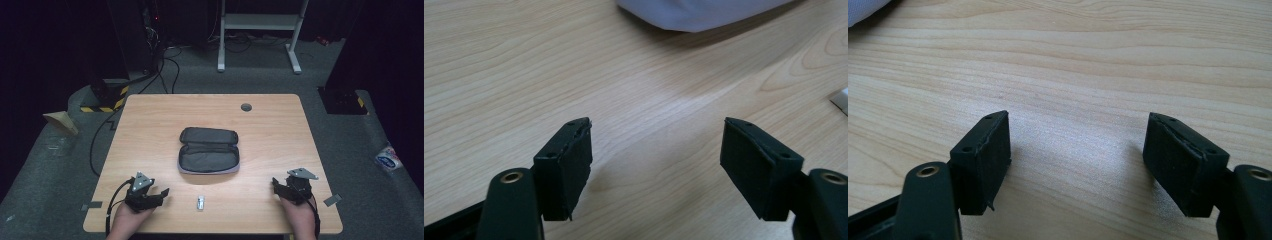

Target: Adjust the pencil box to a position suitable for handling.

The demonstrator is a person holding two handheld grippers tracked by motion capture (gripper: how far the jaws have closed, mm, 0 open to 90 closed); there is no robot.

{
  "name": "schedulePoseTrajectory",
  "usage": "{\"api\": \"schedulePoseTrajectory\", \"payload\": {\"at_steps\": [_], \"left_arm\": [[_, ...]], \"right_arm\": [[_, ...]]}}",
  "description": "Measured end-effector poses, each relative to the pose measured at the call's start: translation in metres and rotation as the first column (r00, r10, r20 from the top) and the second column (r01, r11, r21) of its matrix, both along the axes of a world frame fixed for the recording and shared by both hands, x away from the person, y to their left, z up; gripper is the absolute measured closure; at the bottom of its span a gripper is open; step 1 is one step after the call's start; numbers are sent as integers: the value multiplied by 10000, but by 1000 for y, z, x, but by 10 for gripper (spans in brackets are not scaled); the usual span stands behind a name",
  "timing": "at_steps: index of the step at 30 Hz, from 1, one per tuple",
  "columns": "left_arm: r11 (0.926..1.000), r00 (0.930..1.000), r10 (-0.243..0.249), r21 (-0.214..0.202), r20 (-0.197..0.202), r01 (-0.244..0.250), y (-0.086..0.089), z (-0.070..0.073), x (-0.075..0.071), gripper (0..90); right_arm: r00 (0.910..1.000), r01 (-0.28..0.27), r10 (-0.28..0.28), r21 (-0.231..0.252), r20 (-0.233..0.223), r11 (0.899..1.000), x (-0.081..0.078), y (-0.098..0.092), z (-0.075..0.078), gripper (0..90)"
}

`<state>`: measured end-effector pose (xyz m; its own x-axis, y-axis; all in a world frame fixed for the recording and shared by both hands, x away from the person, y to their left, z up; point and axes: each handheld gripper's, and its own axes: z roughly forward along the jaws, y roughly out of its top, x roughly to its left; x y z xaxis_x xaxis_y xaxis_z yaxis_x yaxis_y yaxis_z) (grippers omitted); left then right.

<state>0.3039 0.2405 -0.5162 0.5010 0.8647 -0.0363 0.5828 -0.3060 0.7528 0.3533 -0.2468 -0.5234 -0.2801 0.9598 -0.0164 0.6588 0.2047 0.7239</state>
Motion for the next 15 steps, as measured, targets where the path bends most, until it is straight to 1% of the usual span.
{"api": "schedulePoseTrajectory", "payload": {"at_steps": [1, 6, 8, 13, 15], "left_arm": [[10000, 10000, -94, 30, 7, 94, -3, 0, 0, 289], [9986, 9988, -481, -214, -74, 480, -17, 1, -3, 289], [9975, 9976, -682, -212, -89, 680, -23, 2, -6, 289], [9917, 9922, -1247, -311, -84, 1244, -42, 3, -12, 290], [9897, 9899, -1416, -237, -46, 1415, -48, 4, -14, 292]], "right_arm": [[10000, -15, 15, -24, 18, 10000, 0, 0, 0, 271], [10000, -15, 16, -28, 27, 10000, 0, 0, 0, 273], [10000, -16, 16, -30, 28, 10000, 0, 0, 0, 274], [10000, -6, 6, -34, 39, 10000, 0, 0, 0, 274], [10000, -8, 9, -37, 42, 10000, 0, 0, 0, 274]]}}
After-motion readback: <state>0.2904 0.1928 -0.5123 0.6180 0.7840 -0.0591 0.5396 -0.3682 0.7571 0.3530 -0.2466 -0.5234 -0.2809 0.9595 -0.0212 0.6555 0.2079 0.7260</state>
